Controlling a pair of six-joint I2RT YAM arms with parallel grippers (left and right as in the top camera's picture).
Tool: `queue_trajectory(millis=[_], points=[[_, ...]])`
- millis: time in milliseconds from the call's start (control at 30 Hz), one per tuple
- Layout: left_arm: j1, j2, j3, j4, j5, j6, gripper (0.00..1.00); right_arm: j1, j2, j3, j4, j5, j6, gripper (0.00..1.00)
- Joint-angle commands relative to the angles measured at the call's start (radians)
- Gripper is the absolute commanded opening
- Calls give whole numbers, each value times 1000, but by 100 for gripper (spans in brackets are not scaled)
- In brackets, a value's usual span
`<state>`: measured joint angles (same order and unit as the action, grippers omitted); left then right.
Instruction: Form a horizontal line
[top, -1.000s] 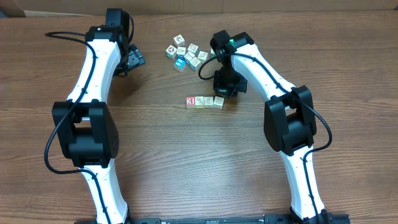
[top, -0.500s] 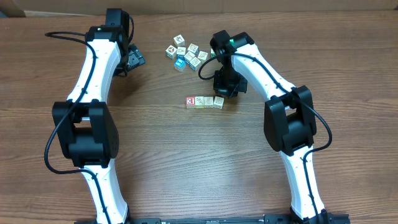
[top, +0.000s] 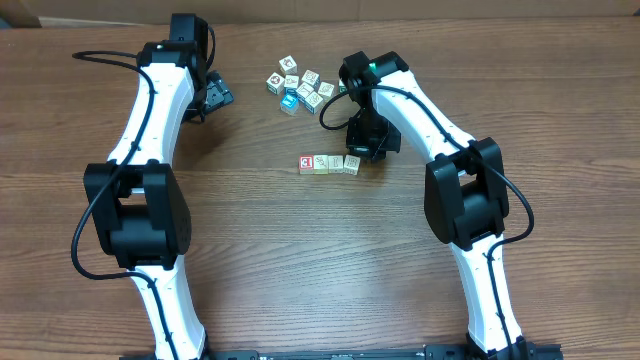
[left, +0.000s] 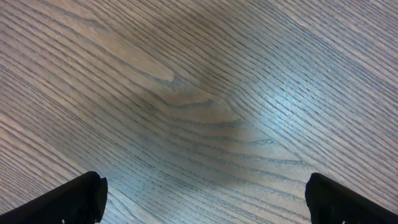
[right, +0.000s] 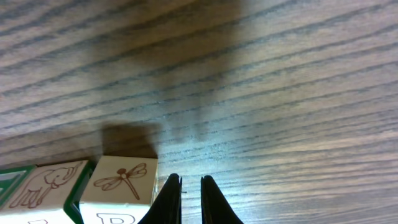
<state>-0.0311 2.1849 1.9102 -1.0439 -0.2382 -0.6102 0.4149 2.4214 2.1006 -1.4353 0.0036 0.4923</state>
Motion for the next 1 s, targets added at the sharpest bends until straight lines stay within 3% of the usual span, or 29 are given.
queue_trajectory(millis=[0,967], points=[[-3,18,23,2,3,5,100,5,-14,-7,1,-18,5,8],[-3,18,23,2,3,5,100,5,-14,-7,55,-56,-17,8]])
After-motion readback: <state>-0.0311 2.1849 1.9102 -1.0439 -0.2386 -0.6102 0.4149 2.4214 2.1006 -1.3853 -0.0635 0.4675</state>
